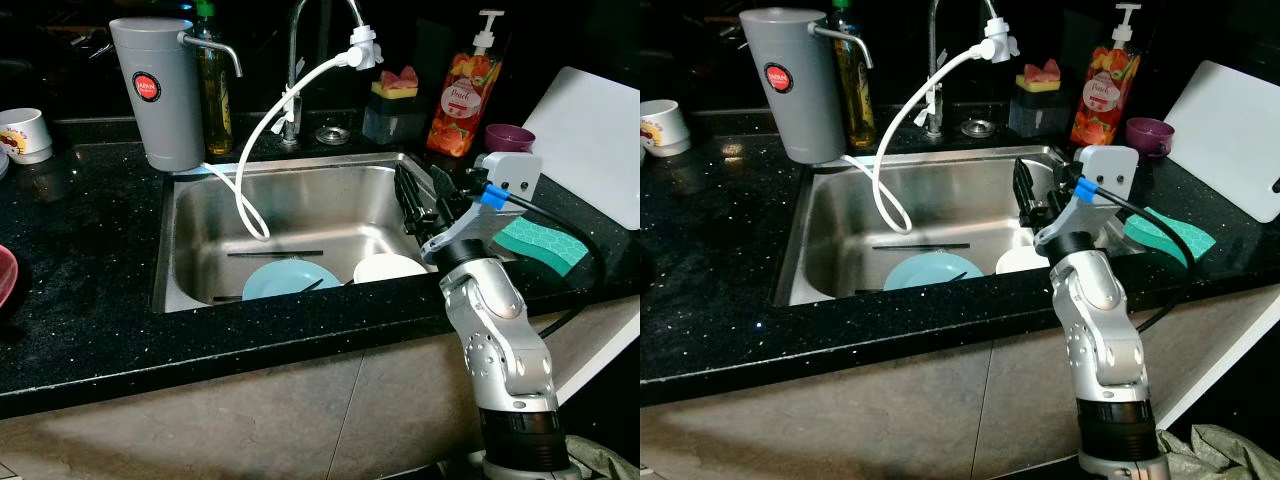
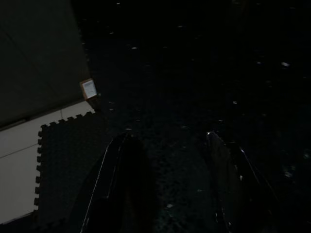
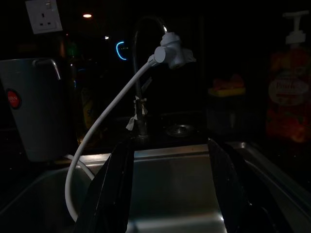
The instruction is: Kitchen organization
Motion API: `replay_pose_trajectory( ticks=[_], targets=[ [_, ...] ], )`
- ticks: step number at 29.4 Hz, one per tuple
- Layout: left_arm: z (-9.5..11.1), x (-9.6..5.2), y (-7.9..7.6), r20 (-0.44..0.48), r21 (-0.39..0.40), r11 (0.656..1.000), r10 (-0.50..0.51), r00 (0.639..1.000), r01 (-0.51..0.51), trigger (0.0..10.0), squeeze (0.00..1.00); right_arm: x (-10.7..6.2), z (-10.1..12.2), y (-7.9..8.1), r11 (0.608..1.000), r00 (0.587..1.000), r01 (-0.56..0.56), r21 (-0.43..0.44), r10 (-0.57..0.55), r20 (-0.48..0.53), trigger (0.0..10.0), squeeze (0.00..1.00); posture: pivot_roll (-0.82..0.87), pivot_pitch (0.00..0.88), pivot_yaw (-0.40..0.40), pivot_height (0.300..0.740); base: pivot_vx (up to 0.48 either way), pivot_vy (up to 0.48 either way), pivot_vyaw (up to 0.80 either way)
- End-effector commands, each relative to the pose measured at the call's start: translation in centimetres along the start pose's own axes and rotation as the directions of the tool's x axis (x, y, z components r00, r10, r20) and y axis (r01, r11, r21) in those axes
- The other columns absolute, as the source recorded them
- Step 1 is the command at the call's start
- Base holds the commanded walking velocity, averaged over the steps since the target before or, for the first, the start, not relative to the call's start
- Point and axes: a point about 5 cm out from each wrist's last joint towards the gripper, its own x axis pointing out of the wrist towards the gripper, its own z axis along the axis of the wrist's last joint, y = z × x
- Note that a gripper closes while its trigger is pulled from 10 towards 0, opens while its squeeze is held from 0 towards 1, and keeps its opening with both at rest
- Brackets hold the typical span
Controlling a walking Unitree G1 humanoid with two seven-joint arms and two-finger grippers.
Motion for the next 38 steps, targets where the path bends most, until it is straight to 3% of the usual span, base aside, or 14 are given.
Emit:
replay_pose_trajectory(
  ticks=[1, 6, 11, 16, 19, 27, 28, 30, 32, 38],
  targets=[
    [-0.7, 0.2, 0.0, -0.044, 0.027, 0.999, -0.019, 0.999, 0.021, 10.0, 0.0, 0.1, 0.0, -0.2, 1.0, 1.0, 0.004, -0.003, -0.004, 0.008, 10.0, 0.0, 0.12, 0.169, -0.052, 0.74, 0.0, 0.0, 0.0],
    [-0.9, -0.3, -1.6, -0.022, 0.115, 0.984, -0.136, 0.99, 0.138, 10.0, 0.0, 0.1, 0.1, -0.2, 1.0, 1.0, 0.005, -0.003, -0.005, 0.009, 10.0, 0.0, 0.12, 0.169, -0.052, 0.74, 0.0, 0.0, 0.0],
    [-1.2, -1.5, -4.2, -0.004, 0.222, 0.93, -0.3, 0.954, 0.294, 10.0, 0.0, 0.1, 0.1, -0.2, 1.0, 1.0, 0.008, -0.002, -0.008, 0.01, 10.0, 0.0, 0.12, 0.169, -0.052, 0.74, 0.0, 0.0, 0.0],
    [-1.5, -2.4, -5.6, -0.008, 0.255, 0.896, -0.374, 0.927, 0.364, 10.0, 0.0, 0.1, 0.1, -0.3, 1.0, 1.0, 0.011, -0.002, -0.011, 0.011, 10.0, 0.0, 0.12, 0.169, -0.052, 0.74, 0.0, 0.0, 0.0],
    [-2.1, -3.3, -6.8, -0.024, 0.286, 0.854, -0.447, 0.894, 0.434, 10.0, 0.0, 0.1, 0.1, -0.3, 1.0, 1.0, 0.013, -0.002, -0.013, 0.012, 10.0, 0.0, 0.12, 0.174, -0.05, 0.74, 0.0, 0.0, 0.0],
    [-2.7, -4.7, -8.3, -0.041, 0.315, 0.792, -0.538, 0.842, 0.522, 10.0, 0.0, 0.1, 0.2, -0.3, 1.0, 1.0, 0.014, -0.002, -0.014, 0.014, 10.0, 0.0, 0.12, 0.174, -0.05, 0.74, 0.0, 0.0, 0.0],
    [-2.9, -5.4, -9.1, -0.048, 0.308, 0.76, -0.588, 0.807, 0.572, 10.0, 0.0, 0.1, 0.2, -0.3, 1.0, 1.0, 0.015, -0.002, -0.015, 0.015, 10.0, 0.0, 0.11, 0.173, -0.05, 0.74, 0.0, 0.0, 0.0],
    [-2.9, -5.4, -9.1, -0.048, 0.308, 0.76, -0.588, 0.807, 0.572, 10.0, 0.0, 0.1, 0.2, -0.3, 1.0, 1.0, 0.015, -0.002, -0.015, 0.015, 10.0, 0.0, 0.11, 0.173, -0.05, 0.74, 0.0, 0.0, 0.0],
    [-3.1, -6.1, -9.9, -0.054, 0.301, 0.731, -0.628, 0.776, 0.612, 10.0, 0.0, 0.2, 0.2, -0.3, 1.0, 1.0, 0.015, -0.002, -0.015, 0.015, 10.0, 0.0, 0.11, 0.173, -0.051, 0.74, 0.0, 0.0, 0.0],
    [-3.4, -7.0, -10.6, -0.066, 0.291, 0.694, -0.673, 0.737, 0.659, 10.0, 0.0, 0.1, 0.3, -0.3, 1.0, 1.0, 0.015, -0.001, -0.015, 0.016, 10.0, 0.0, 0.11, 0.173, -0.051, 0.74, 0.0, 0.0, 0.0]
  ],
)
